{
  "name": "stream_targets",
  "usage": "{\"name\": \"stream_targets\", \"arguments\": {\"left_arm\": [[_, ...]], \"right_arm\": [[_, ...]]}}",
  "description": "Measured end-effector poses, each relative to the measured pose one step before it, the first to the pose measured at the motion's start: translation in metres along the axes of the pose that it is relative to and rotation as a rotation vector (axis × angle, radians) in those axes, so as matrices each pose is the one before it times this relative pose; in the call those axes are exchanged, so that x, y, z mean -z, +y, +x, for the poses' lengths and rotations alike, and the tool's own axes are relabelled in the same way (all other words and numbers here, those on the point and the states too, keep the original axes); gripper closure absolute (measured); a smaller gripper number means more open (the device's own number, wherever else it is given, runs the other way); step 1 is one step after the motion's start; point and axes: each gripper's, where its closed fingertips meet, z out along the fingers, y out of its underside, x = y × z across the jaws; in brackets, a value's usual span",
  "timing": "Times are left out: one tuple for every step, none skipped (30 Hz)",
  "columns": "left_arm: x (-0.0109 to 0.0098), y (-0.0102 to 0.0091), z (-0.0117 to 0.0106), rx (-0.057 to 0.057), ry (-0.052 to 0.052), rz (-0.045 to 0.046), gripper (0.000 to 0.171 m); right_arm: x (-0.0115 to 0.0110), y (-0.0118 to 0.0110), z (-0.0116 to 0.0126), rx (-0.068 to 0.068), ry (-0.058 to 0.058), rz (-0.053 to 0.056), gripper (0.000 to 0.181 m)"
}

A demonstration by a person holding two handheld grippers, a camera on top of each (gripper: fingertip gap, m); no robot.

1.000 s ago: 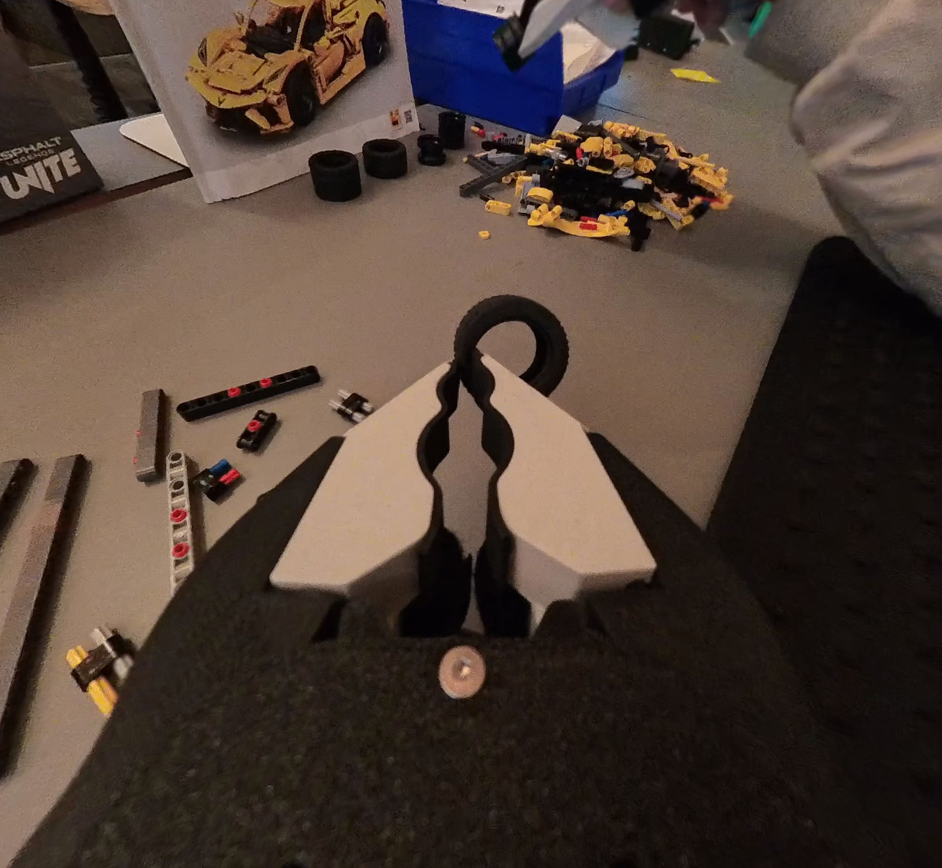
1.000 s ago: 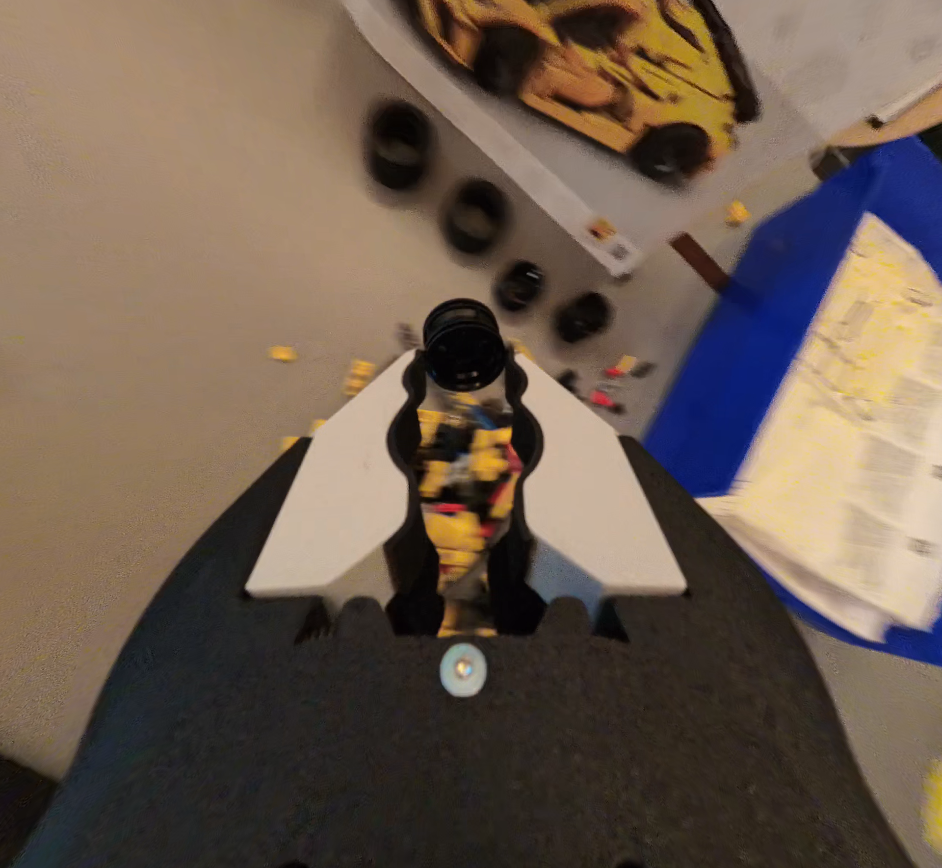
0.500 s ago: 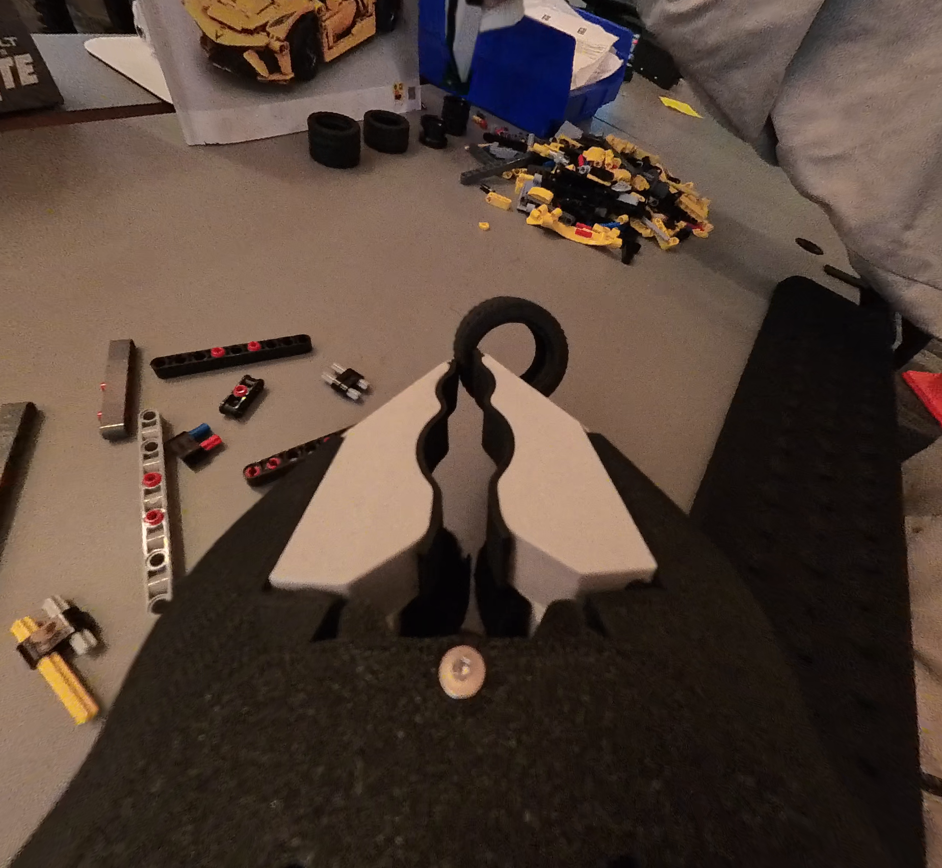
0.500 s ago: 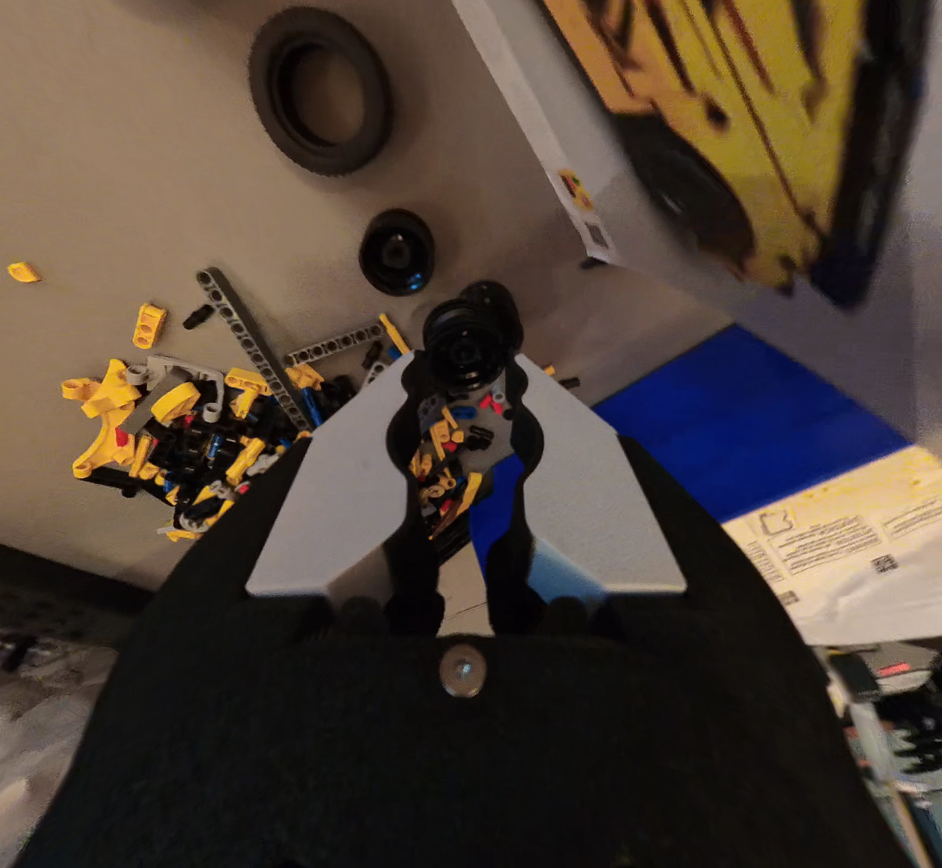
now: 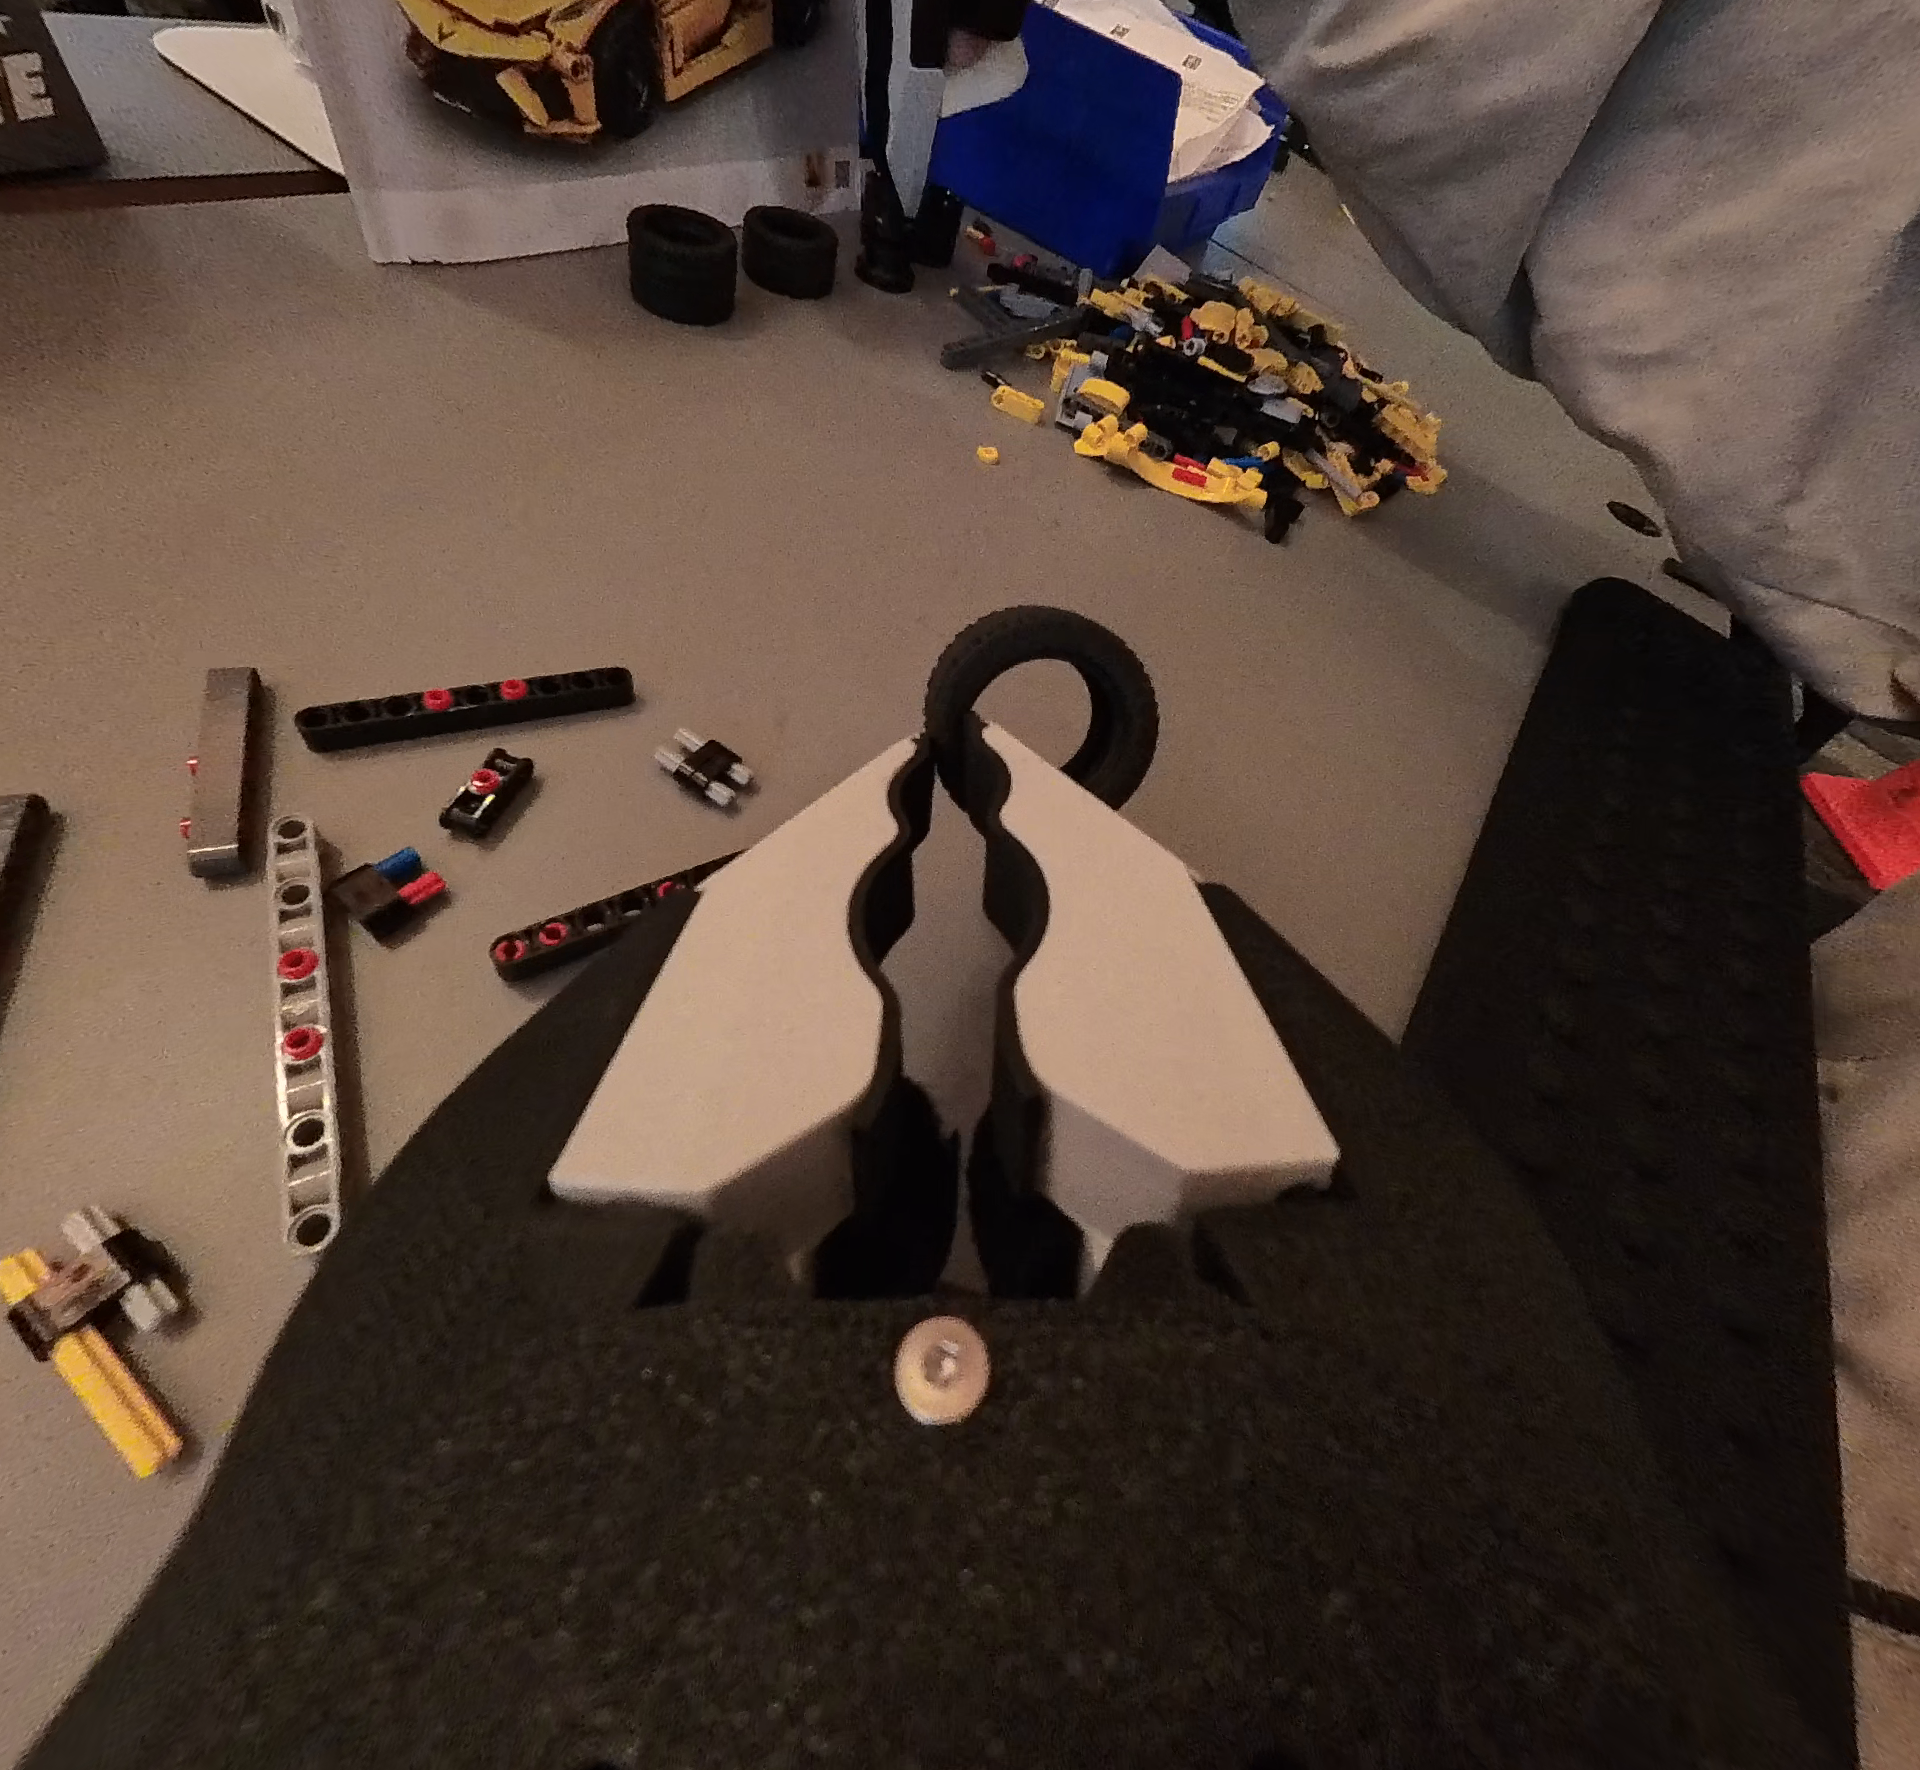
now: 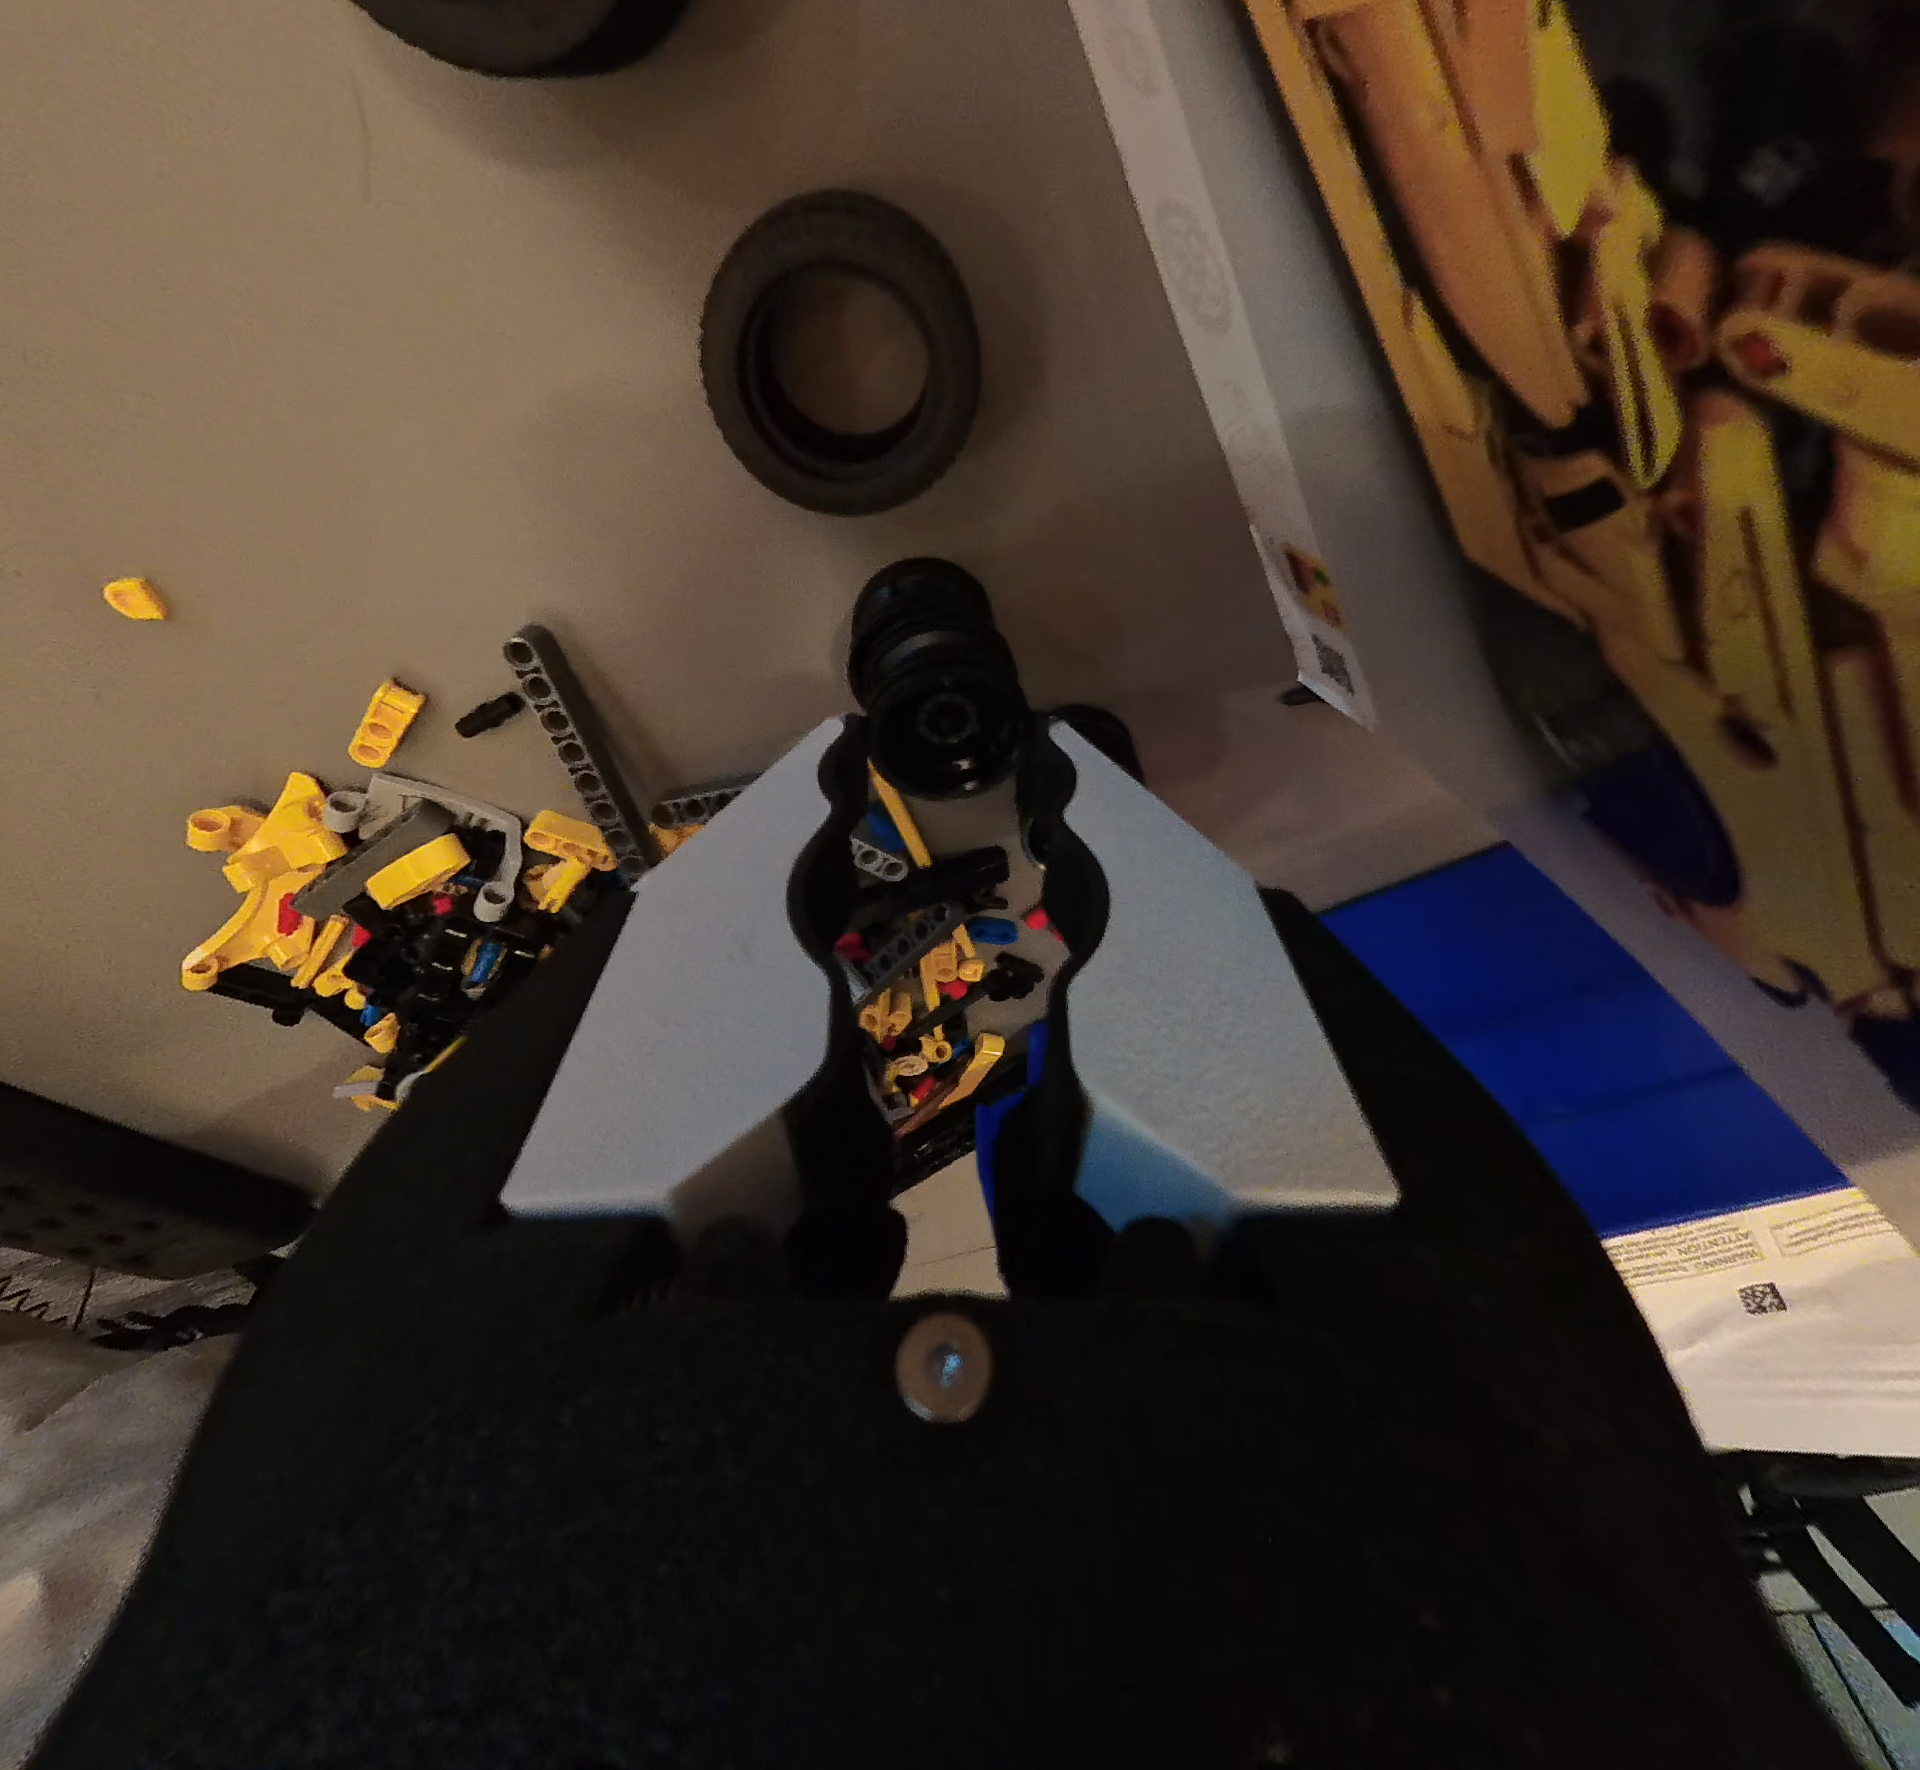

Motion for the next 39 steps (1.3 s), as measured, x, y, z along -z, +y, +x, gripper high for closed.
{"name": "stream_targets", "arguments": {"left_arm": [[0.00001,0.00002,0.00013,-0.0001,-0.0005,-0.00056,0.166],[-0.00007,0.00001,-0.00001,0.0009,-0.0003,-0.00032,0.166],[0.0002,-0.00007,-0.00024,0.0013,0.0001,-0.00062,0.166],[0.00013,-0.00006,-0.00019,0.0011,-0.0008,-0.00043,0.166],[-0.00003,0.00002,-0.00026,0.0008,-0.0014,0.00036,0.166],[-0.00019,0.00023,-0.00013,0.001,-0.0007,0.00005,0.166],[-0.00012,0.00019,-0.00036,0.0014,-0.0012,-0.00087,0.166],[-0.00005,0.00018,-0.00074,0.002,-0.0029,-0.001,0.166],[-0.00008,0.00016,-0.00116,0.0034,-0.0043,-0.00086,0.166],[0.00004,-0.00006,-0.00153,0.0055,-0.0055,-0.00039,0.166],[0.0002,-0.00024,-0.00191,0.0084,-0.0065,0.00147,0.166],[0.00038,-0.00062,-0.00216,0.013,-0.0052,0.00421,0.166],[0.00047,-0.00115,-0.00222,0.0176,-0.0034,0.0061,0.166],[0.00051,-0.00125,-0.00273,0.0168,-0.0068,0.00672,0.166],[0.00053,-0.00119,-0.00303,0.0088,-0.0126,0.00619,0.166],[0.00046,-0.00105,-0.00234,0.0001,-0.0129,0.00495,0.166],[0.00016,-0.00066,-0.00074,-0.0015,-0.005,0.00255,0.166],[-0.00015,0.0003,0.00042,0.0044,0.0045,-0.0017,0.166],[-0.00023,0.00093,0.00015,0.0103,0.0059,-0.00449,0.166],[0.00012,0.00065,-0.00085,0.0117,0.001,-0.0024,0.166],[0.00058,-0.00007,-0.00156,0.0099,-0.0033,0.00138,0.166],[0.00081,-0.00027,-0.00157,0.0069,-0.0049,0.00224,0.166],[0.0004,0.00012,-0.00108,0.0035,-0.0046,-0.00014,0.167],[-0.00006,0.00091,-0.00015,-0.0015,-0.0006,-0.00507,0.167],[-0.00073,0.00166,0.00137,-0.007,0.0044,-0.00959,0.167],[-0.00089,0.00143,0.0019,-0.0118,0.0037,-0.0089,0.166],[-0.0008,0.0009,0.00159,-0.0151,-0.0001,-0.00686,0.166],[-0.00051,0.00065,0.00099,-0.0144,-0.0031,-0.00478,0.166],[-0.00015,-0.00001,0.00069,-0.0093,-0.0022,0.00071,0.166],[0.00068,-0.00216,0.00076,-0.0022,0.0004,0.01204,0.166],[0.0017,-0.00467,0.00013,0.0031,0.0002,0.02745,0.165],[0.00266,-0.00574,-0.00176,0.008,-0.0085,0.03473,0.164],[0.00268,-0.00523,-0.00373,0.0132,-0.0155,0.03289,0.158],[0.00247,-0.00474,-0.00256,0.0221,-0.0024,0.02972,0.152],[0.00195,-0.00427,-0.00018,0.0325,0.0147,0.02569,0.15],[0.00122,-0.0028,0.00184,0.0322,0.0262,0.01765,0.15],[0.00003,-0.00071,0.00338,0.0238,0.0308,0.00464,0.15],[-0.00099,0.00145,0.00274,0.0125,0.0206,-0.00904,0.15],[-0.00143,0.00293,0.00054,-0.0022,0.0006,-0.01658,0.15]], "right_arm": [[0.00003,0.00066,-0.00008,-0.0038,0.0019,-0.0068,0.151],[-0.00034,0.0004,0.00011,-0.0043,0.0052,-0.0055,0.15],[-0.00033,0.00055,0.00017,0.0009,0.0083,-0.0044,0.15],[0.00012,-0.00047,-0.00006,0.0055,0.0081,0.0028,0.15],[0.00083,-0.00228,-0.00357,-0.0013,-0.0138,0.0162,0.149],[0.00165,-0.00321,-0.00465,-0.0032,-0.0248,0.0209,0.15],[0.00223,-0.00163,0.00013,-0.0098,0.0013,0.0125,0.148],[0.00282,0.00043,0.00165,-0.014,0.0094,0.0047,0.144],[0.00357,0.00227,0.00054,-0.0162,0.0038,0.0002,0.142],[0.00476,0.00255,0.0011,-0.0152,0.0123,-0.0006,0.141],[0.00598,0.00132,-0.00073,-0.0183,0.0122,0.0102,0.138],[0.00806,-0.00199,-0.00759,-0.0184,-0.0069,0.0292,0.136],[0.00998,-0.0085,-0.01907,-0.0052,-0.0419,0.0688,0.135],[0.0099,-0.01668,-0.02968,0.0325,-0.0609,0.1149,0.134],[0.00634,-0.02229,-0.03864,0.0773,-0.0739,0.1404,0.132],[0.00005,-0.02382,-0.04452,0.1037,-0.0864,0.1451,0.126],[-0.00699,-0.02233,-0.04347,0.1077,-0.0751,0.1334,0.118],[-0.01249,-0.01905,-0.03947,0.1143,-0.0567,0.1114,0.11],[-0.01572,-0.01372,-0.03402,0.1064,-0.0316,0.0801,0.108],[-0.01666,-0.00677,-0.02388,0.0703,0.0142,0.0424,0.106],[-0.01556,-0.00241,-0.01643,0.063,0.0398,0.018,0.103],[-0.01297,-0.00118,-0.01353,0.0557,0.0383,0.0041,0.103],[-0.00921,0.0024,-0.00737,0.0474,0.0551,-0.0177,0.104],[-0.00695,0.00315,-0.00245,0.0449,0.0595,-0.0255,0.108],[-0.00546,0.00202,-0.00254,0.0323,0.039,-0.0237,0.11],[-0.00333,-0.00001,-0.00196,0.0263,0.0248,-0.0115,0.113],[-0.00167,0.00107,-0.00053,0.0231,0.0185,-0.0087,0.129],[-0.00107,0.00541,0.00293,0.0298,0.0313,-0.033,0.138],[0.00048,0.00302,0.00018,0.0379,0.009,-0.0224,0.139],[0.00166,-0.00132,0.00087,0.0076,0.0045,0.0085,0.141],[0.00224,-0.00061,0.00359,-0.0107,0.0066,0.0057,0.141],[0.00269,0.00448,0.00712,-0.0184,0.0158,-0.0115,0.142],[0.00341,0.01072,0.01347,-0.0112,0.0407,-0.0297,0.142],[0.00466,0.01538,0.02248,-0.0143,0.0772,-0.0328,0.143],[0.00398,0.01909,0.03188,-0.0333,0.1124,-0.0271,0.143],[-0.00007,0.0232,0.03644,-0.0689,0.118,-0.027,0.142],[-0.00513,0.02586,0.03672,-0.1063,0.1012,-0.0424,0.142],[-0.00853,0.02394,0.0351,-0.1175,0.085,-0.0525,0.142],[-0.01052,0.0205,0.03128,-0.1249,0.0744,-0.0513,0.142]]}}
